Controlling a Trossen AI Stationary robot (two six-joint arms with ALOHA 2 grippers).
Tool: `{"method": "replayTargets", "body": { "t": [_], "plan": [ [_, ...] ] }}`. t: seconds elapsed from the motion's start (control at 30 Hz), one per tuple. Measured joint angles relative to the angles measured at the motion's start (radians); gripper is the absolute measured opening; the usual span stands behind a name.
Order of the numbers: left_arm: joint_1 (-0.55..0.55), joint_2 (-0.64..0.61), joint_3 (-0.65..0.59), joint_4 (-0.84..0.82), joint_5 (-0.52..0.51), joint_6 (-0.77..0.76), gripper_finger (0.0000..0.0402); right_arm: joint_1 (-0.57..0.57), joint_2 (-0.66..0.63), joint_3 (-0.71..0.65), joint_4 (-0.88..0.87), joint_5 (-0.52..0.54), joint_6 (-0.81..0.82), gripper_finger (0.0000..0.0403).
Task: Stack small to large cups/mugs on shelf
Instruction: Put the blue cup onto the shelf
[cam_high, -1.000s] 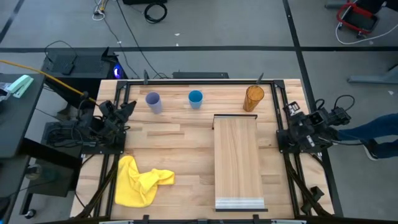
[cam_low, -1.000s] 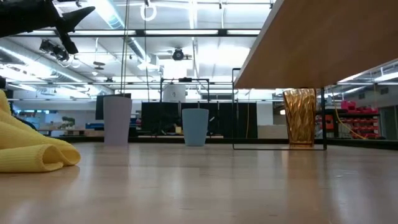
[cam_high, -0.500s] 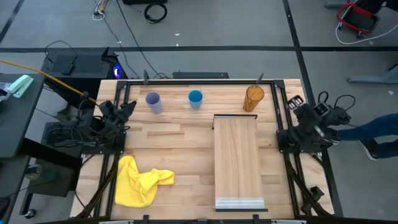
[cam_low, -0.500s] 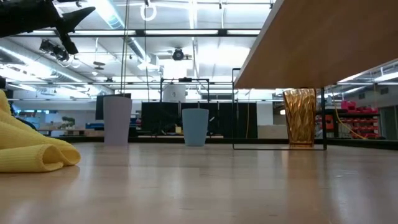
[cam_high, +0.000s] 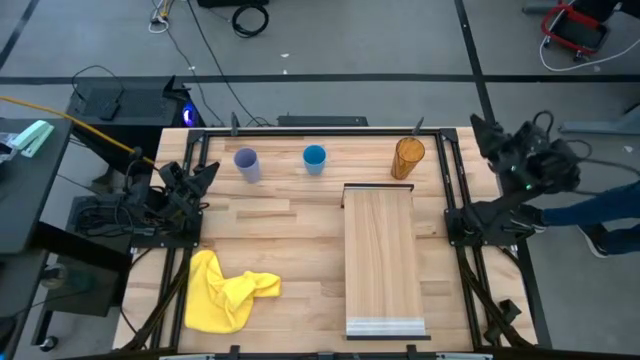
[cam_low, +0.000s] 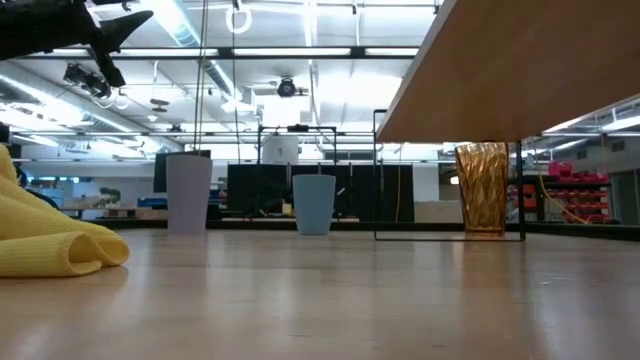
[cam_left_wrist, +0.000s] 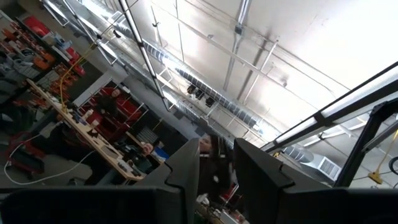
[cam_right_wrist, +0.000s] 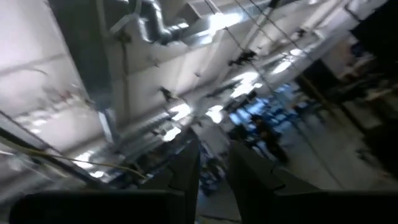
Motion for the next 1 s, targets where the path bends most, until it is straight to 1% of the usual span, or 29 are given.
{"method": "replayTargets", "body": {
  "t": [0.1,0.17,0.23,0.37,0.47,0.6,0.7,0.73,0.8,0.9,1.0],
  "plan": [
    [0.000,0.000,0.000,0.000,0.000,0.000,0.0107,-0.002,0.112,0.157,-0.178,0.110,-0.002,0.0091],
    [0.001,0.000,0.000,0.000,-0.004,0.001,0.0107,-0.007,0.183,0.261,-0.299,0.140,0.001,0.0091],
    [0.001,0.000,0.000,0.000,-0.008,0.011,0.0107,-0.021,0.252,0.365,-0.416,0.161,0.028,0.0091],
    [0.001,0.000,0.000,0.000,-0.008,0.022,0.0107,-0.079,0.367,0.561,-0.662,0.181,0.139,0.0091],
    [0.001,0.000,0.000,0.000,-0.008,0.021,0.0107,-0.154,0.442,0.680,-0.808,0.155,0.217,0.0091],
    [0.001,0.000,0.000,0.000,-0.008,0.023,0.0107,-0.296,0.537,0.803,-0.982,0.002,0.325,0.0091],
    [0.001,0.000,0.000,0.000,-0.007,0.023,0.0107,-0.447,0.609,0.869,-1.108,-0.110,0.412,0.0091],
    [0.001,0.000,0.000,0.000,-0.007,0.023,0.0107,-0.503,0.632,0.887,-1.141,-0.170,0.436,0.0091],
    [0.001,0.000,0.000,0.000,-0.007,0.023,0.0107,-0.631,0.684,0.919,-1.178,-0.329,0.467,0.0091],
    [0.001,0.000,0.000,-0.002,-0.007,0.023,0.0107,-0.812,0.767,0.954,-1.184,-0.619,0.493,0.0091],
    [0.001,0.000,0.000,-0.014,-0.007,0.020,0.0107,-0.956,0.873,0.988,-1.185,-0.880,0.550,0.0091]
  ]
}}
